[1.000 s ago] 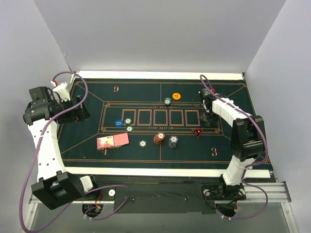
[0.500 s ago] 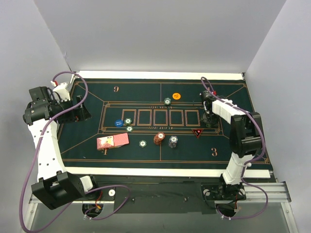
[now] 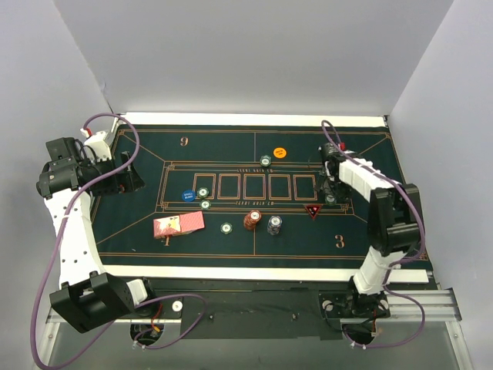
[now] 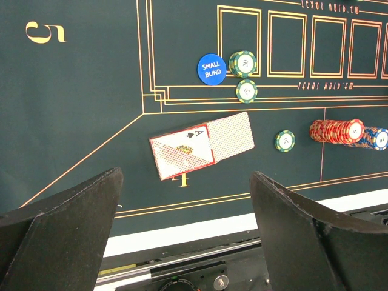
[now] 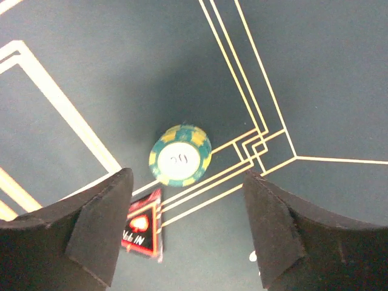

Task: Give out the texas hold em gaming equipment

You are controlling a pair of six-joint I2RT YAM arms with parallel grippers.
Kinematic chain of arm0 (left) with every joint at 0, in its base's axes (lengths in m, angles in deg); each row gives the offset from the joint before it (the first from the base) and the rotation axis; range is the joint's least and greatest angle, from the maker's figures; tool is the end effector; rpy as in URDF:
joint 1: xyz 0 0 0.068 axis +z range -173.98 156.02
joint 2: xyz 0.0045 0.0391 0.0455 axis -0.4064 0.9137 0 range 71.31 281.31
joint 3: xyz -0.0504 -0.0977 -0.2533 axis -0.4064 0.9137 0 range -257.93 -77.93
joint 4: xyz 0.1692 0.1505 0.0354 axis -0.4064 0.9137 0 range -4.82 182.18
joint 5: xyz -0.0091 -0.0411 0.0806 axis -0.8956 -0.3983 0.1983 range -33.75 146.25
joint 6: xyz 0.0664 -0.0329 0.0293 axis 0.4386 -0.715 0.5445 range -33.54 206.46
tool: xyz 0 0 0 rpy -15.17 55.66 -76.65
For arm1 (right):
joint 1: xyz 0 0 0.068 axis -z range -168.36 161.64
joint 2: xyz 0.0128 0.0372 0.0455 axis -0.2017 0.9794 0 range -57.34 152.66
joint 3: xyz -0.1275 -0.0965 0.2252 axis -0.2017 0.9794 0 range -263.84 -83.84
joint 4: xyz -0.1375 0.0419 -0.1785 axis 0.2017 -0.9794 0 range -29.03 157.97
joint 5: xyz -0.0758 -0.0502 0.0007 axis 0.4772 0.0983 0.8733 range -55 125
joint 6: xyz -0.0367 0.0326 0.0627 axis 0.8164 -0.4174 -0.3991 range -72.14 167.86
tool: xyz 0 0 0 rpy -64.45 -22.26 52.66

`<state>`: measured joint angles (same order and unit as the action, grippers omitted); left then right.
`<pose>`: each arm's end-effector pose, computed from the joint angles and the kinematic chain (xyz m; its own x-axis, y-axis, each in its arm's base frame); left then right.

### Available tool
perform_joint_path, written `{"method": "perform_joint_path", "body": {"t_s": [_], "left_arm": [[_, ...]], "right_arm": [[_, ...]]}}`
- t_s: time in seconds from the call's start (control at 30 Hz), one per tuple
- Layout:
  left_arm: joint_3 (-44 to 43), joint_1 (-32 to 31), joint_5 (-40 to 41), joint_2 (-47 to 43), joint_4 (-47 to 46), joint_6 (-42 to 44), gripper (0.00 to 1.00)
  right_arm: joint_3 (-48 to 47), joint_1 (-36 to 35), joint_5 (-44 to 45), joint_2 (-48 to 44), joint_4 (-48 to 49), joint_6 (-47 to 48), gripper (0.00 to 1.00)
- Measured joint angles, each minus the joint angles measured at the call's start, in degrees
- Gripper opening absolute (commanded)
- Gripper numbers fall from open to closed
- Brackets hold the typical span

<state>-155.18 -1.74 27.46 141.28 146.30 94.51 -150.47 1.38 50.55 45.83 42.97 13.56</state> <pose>0.2055 0.0483 0.3426 -0.7496 -0.1739 -0.6387 0.0367 0.9525 -0.3024 0.3500 0.0446 0.1738 -0.7405 0.4176 -0.5265 0.4497 0.8901 0.0736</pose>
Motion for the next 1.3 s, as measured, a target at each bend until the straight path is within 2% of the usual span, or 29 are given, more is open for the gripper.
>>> {"method": "perform_joint_path", "body": {"t_s": [0.1, 0.17, 0.3, 0.47, 0.6, 1.03, 1.3], "left_arm": [[0.0, 0.0, -0.04, 0.0, 0.02, 0.0, 0.97], [0.0, 0.0, -0.13, 0.0, 0.02, -0.02, 0.97], [0.0, 0.0, -0.24, 0.0, 0.0, -0.07, 0.97], [0.0, 0.0, -0.44, 0.0, -0.02, -0.15, 0.97], [0.0, 0.0, -0.52, 0.0, 0.0, -0.15, 0.97], [0.0, 0.0, -0.55, 0.0, -0.02, -0.13, 0.97], [0.0, 0.0, -0.55, 0.0, -0.02, -0.11, 0.97]], "right_arm": [[0.0, -1.77, 0.24, -5.4, -0.94, -0.02, 0.74], [-0.61, -4.61, 0.66, -9.09, -1.81, -0.02, 0.8], [-5.42, -16.0, 0.83, -13.86, -3.17, 0.24, 0.87], [-10.73, -30.27, -1.77, -12.7, -3.74, 0.72, 0.95], [-12.59, -36.96, -4.87, -8.9, -4.37, 1.51, 0.97], [-12.57, -40.46, -9.44, -1.68, -6.19, 3.1, 0.99], [-12.59, -40.46, -10.54, 2.1, -5.81, 3.32, 0.88]]}}
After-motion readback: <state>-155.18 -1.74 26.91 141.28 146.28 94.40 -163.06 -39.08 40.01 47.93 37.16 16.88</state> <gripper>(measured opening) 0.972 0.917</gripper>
